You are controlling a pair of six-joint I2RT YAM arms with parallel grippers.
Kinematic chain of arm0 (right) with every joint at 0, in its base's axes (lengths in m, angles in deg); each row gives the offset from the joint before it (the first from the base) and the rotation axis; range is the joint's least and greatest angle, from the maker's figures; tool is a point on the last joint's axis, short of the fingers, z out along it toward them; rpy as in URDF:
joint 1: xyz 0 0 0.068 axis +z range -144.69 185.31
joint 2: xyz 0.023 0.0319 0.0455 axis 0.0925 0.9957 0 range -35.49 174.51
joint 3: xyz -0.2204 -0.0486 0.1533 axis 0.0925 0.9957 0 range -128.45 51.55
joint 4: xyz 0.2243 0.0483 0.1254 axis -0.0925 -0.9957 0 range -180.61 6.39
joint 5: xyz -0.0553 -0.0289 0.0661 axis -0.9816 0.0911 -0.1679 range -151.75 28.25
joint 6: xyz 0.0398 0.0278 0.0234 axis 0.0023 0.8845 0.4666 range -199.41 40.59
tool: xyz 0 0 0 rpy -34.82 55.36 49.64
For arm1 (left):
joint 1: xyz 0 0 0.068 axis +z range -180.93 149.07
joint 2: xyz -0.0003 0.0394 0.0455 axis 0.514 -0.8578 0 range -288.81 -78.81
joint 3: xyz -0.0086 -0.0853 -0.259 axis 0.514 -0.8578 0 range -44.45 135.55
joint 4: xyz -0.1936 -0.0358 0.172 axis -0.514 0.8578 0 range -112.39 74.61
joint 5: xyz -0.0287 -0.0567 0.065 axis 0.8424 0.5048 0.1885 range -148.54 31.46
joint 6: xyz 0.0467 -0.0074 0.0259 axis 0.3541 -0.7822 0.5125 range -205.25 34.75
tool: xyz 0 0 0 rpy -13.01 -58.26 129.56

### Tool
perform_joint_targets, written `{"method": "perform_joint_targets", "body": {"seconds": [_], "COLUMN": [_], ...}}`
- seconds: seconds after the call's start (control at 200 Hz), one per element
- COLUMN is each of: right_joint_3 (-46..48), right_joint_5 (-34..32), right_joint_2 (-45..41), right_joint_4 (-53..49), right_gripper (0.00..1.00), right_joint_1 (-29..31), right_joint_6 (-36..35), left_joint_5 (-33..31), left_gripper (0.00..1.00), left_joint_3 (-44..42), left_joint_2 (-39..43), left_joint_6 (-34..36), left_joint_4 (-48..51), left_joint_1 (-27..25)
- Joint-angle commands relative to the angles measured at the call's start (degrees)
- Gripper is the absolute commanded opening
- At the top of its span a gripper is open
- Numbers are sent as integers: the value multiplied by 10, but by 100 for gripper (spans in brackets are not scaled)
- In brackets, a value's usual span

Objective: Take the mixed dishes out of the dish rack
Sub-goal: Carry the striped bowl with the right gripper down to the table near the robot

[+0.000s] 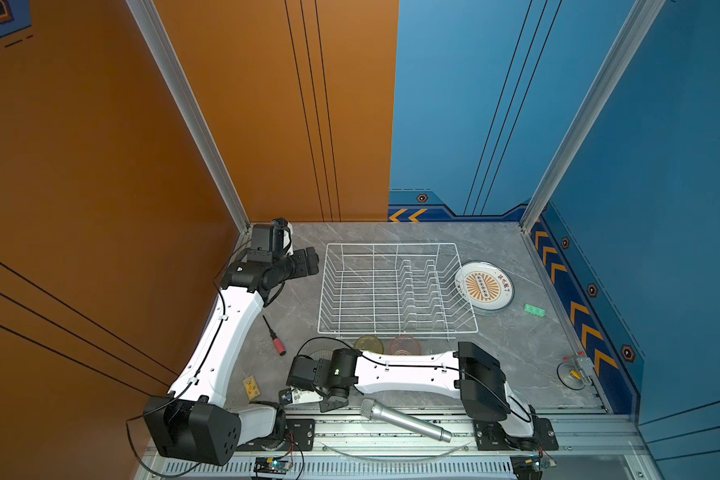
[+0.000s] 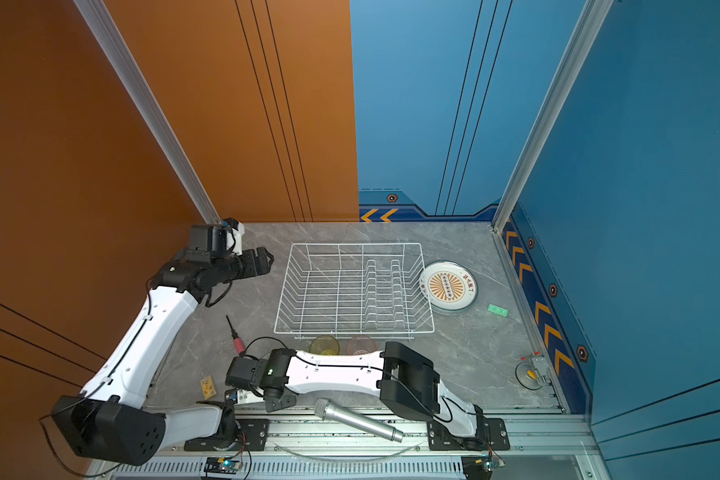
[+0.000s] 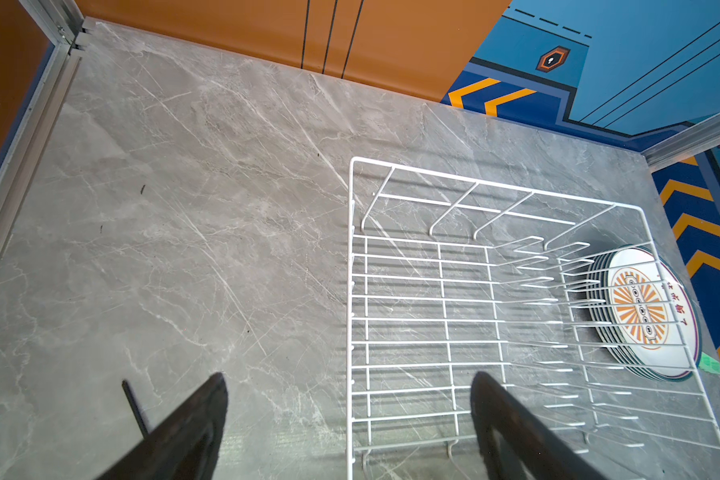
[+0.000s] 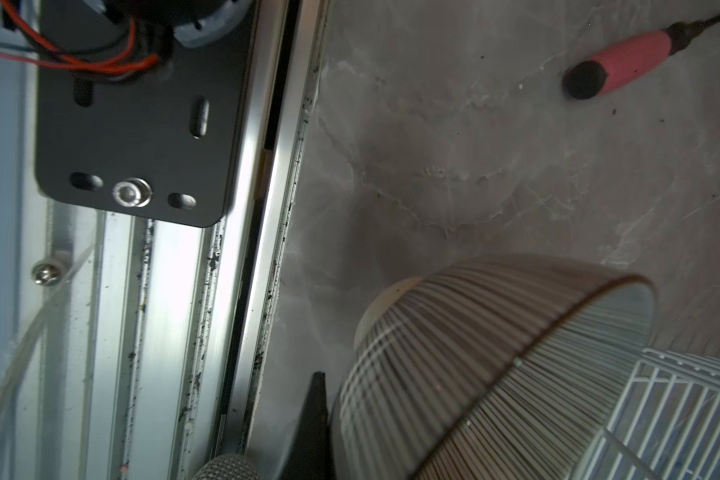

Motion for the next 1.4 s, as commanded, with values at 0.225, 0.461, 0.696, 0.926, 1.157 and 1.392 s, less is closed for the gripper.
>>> {"method": "perform_joint_targets", "body": {"seconds": [0.225,0.461,0.696,0.926,1.157,1.392], "right_joint_3": [-37,-28,-21,0,26,76], "right_joint_5": [-134,-127,-127,-104,-78,-58], "right_joint_2": [56,61,60,46,2,-53], "right_joint_4": [-1,9,12,17,43,87], "right_gripper": [0,0,15,35,51,56], "right_joint_1": [-4,-9,-8,-4,-5,-8], "right_joint_6": [-19,-19,-21,-23,-18,-17], "left_joint_5": [16,18,21,21,18,13], "left_gripper": [92,92,92,92,92,92], "left_joint_3": [-18,-25,-27,-26,-27,-27], "left_joint_2": [6,5,3,2,2,-5], "left_joint_6": [13,12,11,9,9,9], "left_joint_4": [-4,-6,-8,-9,-8,-8], "left_joint_1": [4,4,3,2,-2,-6]}}
